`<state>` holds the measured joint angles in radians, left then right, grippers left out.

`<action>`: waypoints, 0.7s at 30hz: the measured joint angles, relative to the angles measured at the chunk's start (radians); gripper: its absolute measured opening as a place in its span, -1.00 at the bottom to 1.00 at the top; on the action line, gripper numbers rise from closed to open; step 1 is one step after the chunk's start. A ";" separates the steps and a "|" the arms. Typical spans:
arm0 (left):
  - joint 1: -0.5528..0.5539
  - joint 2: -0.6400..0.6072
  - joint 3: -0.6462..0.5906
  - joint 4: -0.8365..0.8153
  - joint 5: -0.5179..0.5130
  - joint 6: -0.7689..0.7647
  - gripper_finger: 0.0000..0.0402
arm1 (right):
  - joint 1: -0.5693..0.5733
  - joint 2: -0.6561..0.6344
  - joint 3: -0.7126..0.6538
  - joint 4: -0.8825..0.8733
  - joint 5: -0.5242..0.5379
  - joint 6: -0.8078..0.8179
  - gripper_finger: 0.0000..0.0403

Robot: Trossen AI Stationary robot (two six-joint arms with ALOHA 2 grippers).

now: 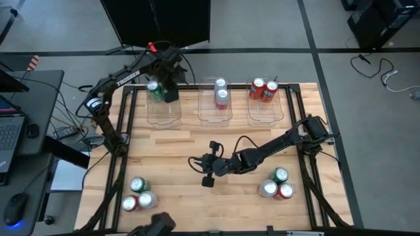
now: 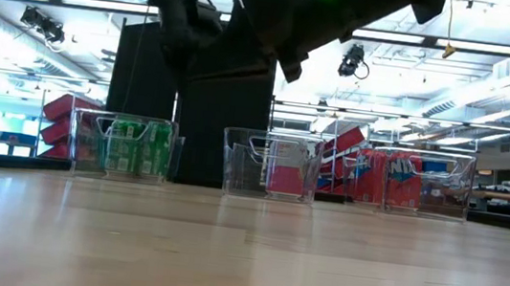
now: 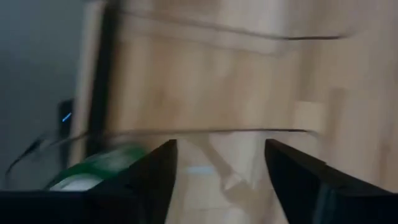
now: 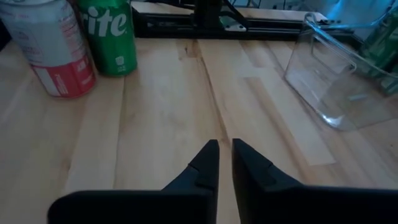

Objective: Sort soda cans
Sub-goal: Adjust the left transparent bin

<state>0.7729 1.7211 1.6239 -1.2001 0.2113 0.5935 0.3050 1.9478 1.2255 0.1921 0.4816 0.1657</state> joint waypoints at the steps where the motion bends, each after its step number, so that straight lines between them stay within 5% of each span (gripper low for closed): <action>1: -0.013 -0.009 -0.017 0.000 0.019 0.009 0.12 | -0.001 -0.001 0.000 0.000 0.000 -0.007 -0.85; 13: -0.208 -0.013 -0.311 0.256 0.024 0.132 -0.76 | -0.003 -0.001 0.000 -0.005 0.000 -0.012 -1.00; 21: -0.230 -0.013 -0.381 0.346 0.066 0.135 -0.97 | -0.003 -0.001 0.000 -0.007 0.000 -0.012 -1.00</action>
<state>0.5426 1.7081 1.2430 -0.8542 0.2775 0.7289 0.3016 1.9472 1.2255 0.1847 0.4816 0.1541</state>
